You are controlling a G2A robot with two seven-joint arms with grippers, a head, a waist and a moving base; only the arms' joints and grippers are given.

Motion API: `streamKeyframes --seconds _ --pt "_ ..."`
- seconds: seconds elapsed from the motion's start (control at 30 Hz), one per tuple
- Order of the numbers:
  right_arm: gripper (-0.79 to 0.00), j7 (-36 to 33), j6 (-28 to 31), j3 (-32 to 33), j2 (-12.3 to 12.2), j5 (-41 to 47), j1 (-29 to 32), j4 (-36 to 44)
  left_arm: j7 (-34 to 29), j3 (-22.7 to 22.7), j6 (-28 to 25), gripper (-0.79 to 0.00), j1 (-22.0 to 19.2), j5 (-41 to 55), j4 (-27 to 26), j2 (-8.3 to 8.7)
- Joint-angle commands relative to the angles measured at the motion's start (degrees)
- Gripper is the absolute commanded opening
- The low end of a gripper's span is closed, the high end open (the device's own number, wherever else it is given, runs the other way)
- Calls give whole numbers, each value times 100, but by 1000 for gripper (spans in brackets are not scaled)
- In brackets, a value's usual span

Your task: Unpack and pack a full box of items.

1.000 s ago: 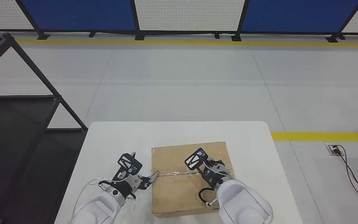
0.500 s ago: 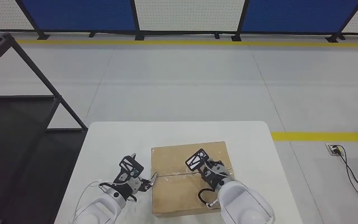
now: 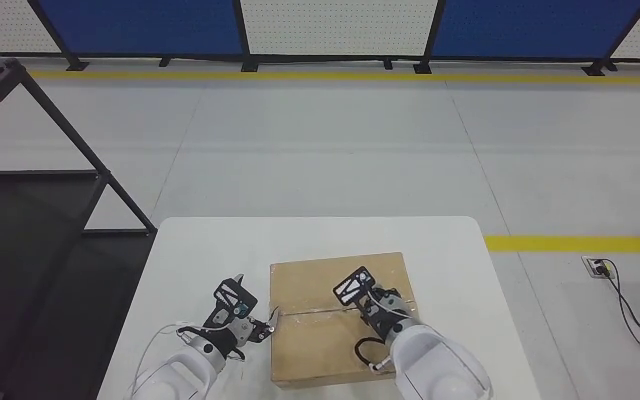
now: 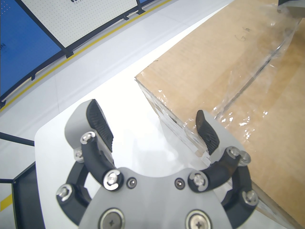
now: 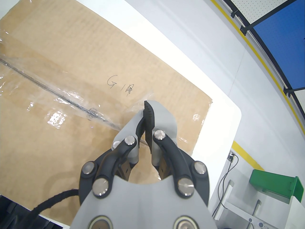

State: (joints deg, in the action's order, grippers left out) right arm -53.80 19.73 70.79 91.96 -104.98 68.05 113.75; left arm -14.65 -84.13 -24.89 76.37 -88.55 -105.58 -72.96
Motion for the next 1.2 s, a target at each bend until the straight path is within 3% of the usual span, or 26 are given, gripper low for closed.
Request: streamKeyframes --seconds 0.0,0.67,1.17 --pt "-785 177 -17 75 -14 129 76 57 0 0 0 0 0 0 0 0" --pt "-785 460 -174 642 -107 1795 127 89 0 0 0 0 0 0 0 0" --pt "-785 327 -280 714 -203 2194 51 64 0 0 0 0 0 0 0 0"
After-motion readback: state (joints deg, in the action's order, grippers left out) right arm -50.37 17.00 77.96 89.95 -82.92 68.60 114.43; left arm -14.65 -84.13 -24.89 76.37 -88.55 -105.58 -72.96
